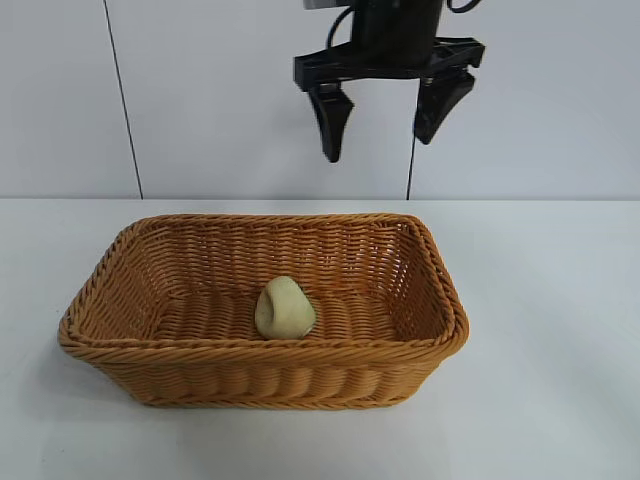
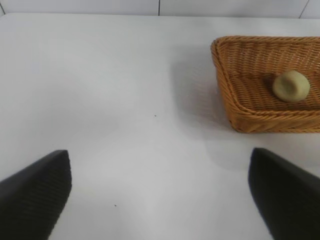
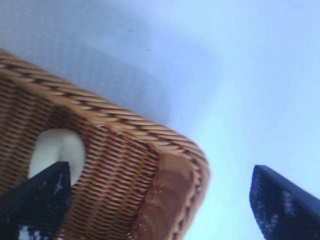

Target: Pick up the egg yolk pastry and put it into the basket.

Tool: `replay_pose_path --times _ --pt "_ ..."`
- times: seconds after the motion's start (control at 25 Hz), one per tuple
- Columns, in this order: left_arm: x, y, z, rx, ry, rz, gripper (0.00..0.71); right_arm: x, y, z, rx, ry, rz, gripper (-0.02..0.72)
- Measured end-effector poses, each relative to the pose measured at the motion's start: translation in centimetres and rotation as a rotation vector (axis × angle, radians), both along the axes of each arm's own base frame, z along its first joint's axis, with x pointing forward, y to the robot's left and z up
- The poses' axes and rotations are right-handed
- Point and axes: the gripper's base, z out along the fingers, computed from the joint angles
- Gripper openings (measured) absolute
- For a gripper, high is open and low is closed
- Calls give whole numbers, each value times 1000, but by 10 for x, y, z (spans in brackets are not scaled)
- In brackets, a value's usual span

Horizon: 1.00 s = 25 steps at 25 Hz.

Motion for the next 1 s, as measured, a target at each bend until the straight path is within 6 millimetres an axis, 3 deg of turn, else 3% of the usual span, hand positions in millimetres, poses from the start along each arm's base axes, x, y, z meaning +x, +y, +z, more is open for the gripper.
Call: replay_pose_path --times 0.12,0.24,0.56,0.72,1.0 --pt "0 0 0 0 0 0 692 5 -35 0 11 2 -79 696" --pt "0 0 0 0 0 0 692 6 -56 0 14 3 -126 696" --pt "0 0 0 0 0 0 692 -2 -55 -6 79 47 -114 696" --pt "0 0 0 0 0 0 692 -28 -56 -7 67 103 -88 696" --pt "0 0 0 0 0 0 692 -110 -60 3 58 195 -76 696"
